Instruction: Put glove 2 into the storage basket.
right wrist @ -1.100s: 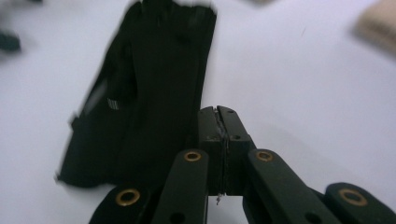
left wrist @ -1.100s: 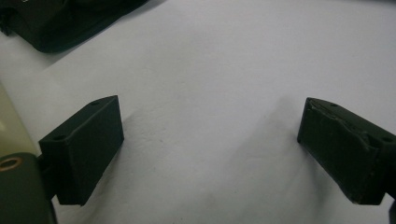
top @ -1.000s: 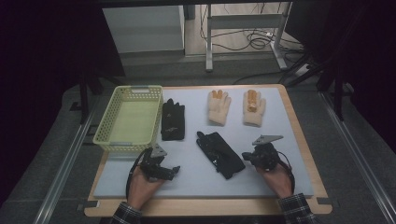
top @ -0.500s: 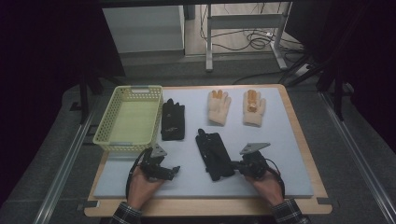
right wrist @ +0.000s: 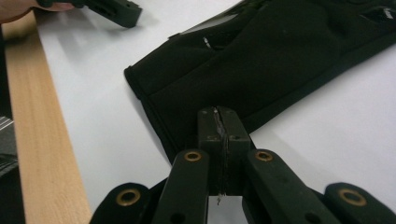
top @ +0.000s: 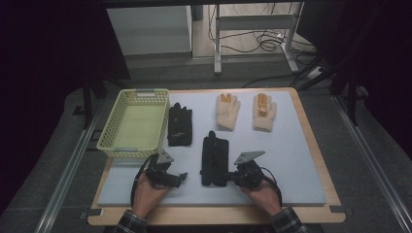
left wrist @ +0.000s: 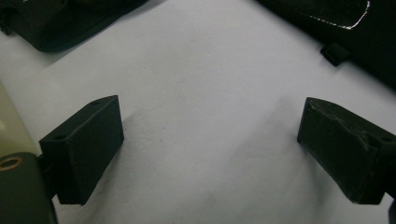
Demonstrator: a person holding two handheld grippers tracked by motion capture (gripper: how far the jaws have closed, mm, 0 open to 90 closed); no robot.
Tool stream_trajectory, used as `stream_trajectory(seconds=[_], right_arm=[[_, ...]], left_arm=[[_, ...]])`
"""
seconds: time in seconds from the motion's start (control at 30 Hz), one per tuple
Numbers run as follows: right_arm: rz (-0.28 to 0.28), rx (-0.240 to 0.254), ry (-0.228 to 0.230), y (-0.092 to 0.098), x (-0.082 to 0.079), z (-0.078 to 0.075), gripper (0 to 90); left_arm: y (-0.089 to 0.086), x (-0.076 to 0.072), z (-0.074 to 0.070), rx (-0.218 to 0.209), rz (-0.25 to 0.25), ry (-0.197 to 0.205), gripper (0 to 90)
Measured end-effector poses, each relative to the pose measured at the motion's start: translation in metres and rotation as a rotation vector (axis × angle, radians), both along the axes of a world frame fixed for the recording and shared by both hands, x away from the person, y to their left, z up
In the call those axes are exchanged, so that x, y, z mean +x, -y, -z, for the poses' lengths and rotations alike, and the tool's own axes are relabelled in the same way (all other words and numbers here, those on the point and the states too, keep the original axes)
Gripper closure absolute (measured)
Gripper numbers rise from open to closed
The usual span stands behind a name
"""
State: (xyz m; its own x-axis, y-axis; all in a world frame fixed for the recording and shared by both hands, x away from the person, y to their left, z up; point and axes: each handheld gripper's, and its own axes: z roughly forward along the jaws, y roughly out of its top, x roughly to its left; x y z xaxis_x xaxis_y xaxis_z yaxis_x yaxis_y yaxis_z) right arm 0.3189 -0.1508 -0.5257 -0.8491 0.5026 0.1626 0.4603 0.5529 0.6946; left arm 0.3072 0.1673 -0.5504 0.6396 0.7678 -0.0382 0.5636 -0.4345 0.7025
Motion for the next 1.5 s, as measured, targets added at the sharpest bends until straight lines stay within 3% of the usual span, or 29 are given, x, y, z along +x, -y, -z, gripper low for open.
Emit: stream_trajectory(seconds=[0.17, 0.3, 0.43, 0.6, 0.87, 1.03, 1.17, 1.2, 1.27, 1.5], right_arm=[[-0.003, -0.001, 0.016, 0.003, 0.003, -0.003, 86.7], [0.037, 0.016, 0.036, 0.009, 0.014, -0.011, 82.1], [0.051, 0.026, 0.058, 0.006, 0.030, -0.018, 78.3], [0.070, 0.033, 0.076, -0.004, 0.054, -0.026, 74.8], [0.057, 0.024, 0.108, -0.037, 0.091, -0.037, 74.3], [0.038, 0.010, 0.105, -0.064, 0.112, -0.039, 74.6], [0.027, 0.004, 0.097, -0.081, 0.123, -0.037, 74.2], [0.020, -0.010, 0.099, -0.095, 0.133, -0.034, 73.1], [0.016, -0.013, 0.102, -0.098, 0.136, -0.033, 72.3], [0.039, -0.049, 0.097, -0.130, 0.162, -0.023, 64.2]], left_arm=[[0.000, 0.000, 0.000, -0.001, -0.001, 0.000, 7.6], [-0.003, -0.004, -0.002, 0.013, -0.002, -0.009, 7.7], [-0.014, -0.010, -0.003, 0.030, -0.035, -0.004, 7.0], [-0.027, -0.018, 0.001, -0.017, -0.058, -0.004, 6.6], [-0.027, -0.018, 0.002, -0.007, -0.054, -0.008, 5.7], [-0.027, -0.018, 0.002, -0.007, -0.053, -0.009, 5.7], [-0.027, -0.018, 0.002, -0.008, -0.054, -0.009, 5.7], [-0.027, -0.018, 0.002, -0.007, -0.054, -0.009, 5.7], [-0.027, -0.018, 0.002, -0.008, -0.054, -0.009, 5.7], [-0.027, -0.018, 0.002, -0.010, -0.054, -0.008, 5.7]])
